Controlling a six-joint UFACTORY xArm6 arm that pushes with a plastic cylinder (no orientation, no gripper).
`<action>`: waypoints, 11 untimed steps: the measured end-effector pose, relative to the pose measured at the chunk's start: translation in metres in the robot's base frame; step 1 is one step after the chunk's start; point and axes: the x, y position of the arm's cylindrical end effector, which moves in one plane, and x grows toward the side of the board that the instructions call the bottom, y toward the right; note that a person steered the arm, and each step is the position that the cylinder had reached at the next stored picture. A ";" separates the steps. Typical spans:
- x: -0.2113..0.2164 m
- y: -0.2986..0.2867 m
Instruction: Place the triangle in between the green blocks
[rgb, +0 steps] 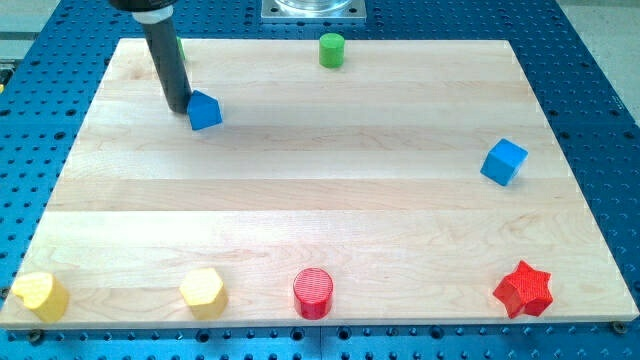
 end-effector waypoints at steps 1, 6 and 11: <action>0.038 -0.046; 0.017 0.075; -0.047 0.108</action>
